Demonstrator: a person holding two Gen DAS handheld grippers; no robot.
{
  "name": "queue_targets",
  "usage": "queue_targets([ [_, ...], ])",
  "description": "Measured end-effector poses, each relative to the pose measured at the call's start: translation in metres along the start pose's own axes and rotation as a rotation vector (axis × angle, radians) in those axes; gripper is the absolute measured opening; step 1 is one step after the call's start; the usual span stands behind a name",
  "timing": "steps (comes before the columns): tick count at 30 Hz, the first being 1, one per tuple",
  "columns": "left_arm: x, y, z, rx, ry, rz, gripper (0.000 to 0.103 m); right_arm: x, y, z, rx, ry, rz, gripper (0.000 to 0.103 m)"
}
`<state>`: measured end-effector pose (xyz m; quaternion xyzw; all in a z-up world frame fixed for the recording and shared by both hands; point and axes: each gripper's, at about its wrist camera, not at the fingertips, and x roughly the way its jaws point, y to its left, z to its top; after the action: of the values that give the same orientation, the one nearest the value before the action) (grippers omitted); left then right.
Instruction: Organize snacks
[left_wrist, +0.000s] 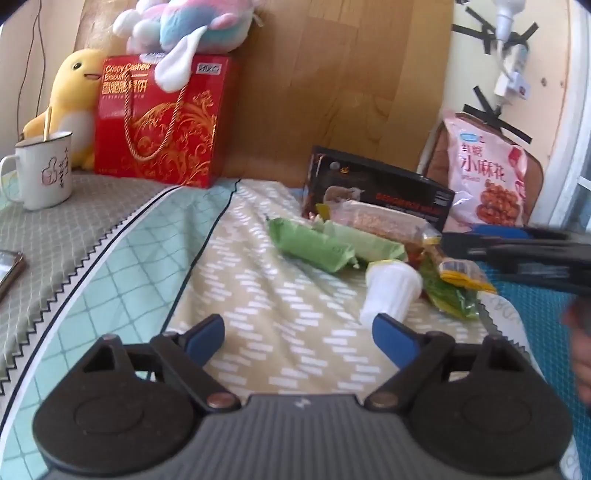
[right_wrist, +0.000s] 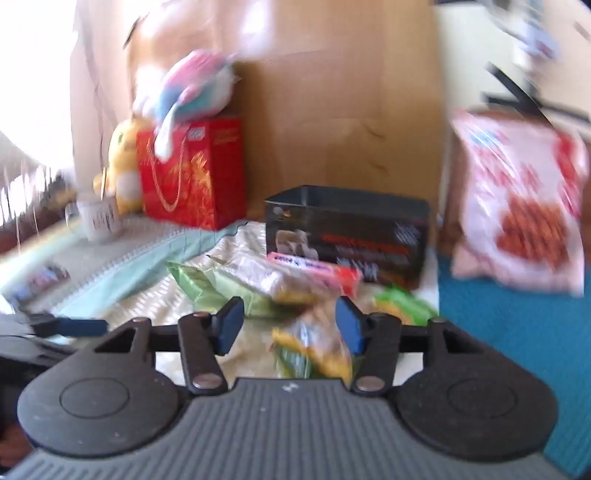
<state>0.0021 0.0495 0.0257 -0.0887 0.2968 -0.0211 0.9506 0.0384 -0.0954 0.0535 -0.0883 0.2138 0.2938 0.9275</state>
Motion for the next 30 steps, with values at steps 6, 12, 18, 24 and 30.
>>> queue_targets([
  [6,-0.005,0.023,-0.011,-0.077,-0.028,-0.041,0.090,0.039,0.004,0.001,-0.254,0.062,-0.022,0.015],
  [12,-0.006,0.036,-0.021,-0.128,-0.051,-0.078,0.090,-0.020,0.004,0.008,-0.159,-0.048,0.060,0.010],
  [18,-0.013,0.042,-0.021,-0.156,-0.078,-0.222,0.089,-0.094,-0.007,-0.027,0.096,0.040,0.216,0.011],
  [24,-0.021,0.019,-0.019,-0.113,-0.041,-0.434,0.085,-0.127,-0.052,-0.078,0.294,0.096,0.245,0.023],
  [30,-0.033,-0.010,-0.013,-0.038,0.001,-0.502,0.077,-0.145,-0.081,-0.105,0.317,0.088,0.241,0.035],
])
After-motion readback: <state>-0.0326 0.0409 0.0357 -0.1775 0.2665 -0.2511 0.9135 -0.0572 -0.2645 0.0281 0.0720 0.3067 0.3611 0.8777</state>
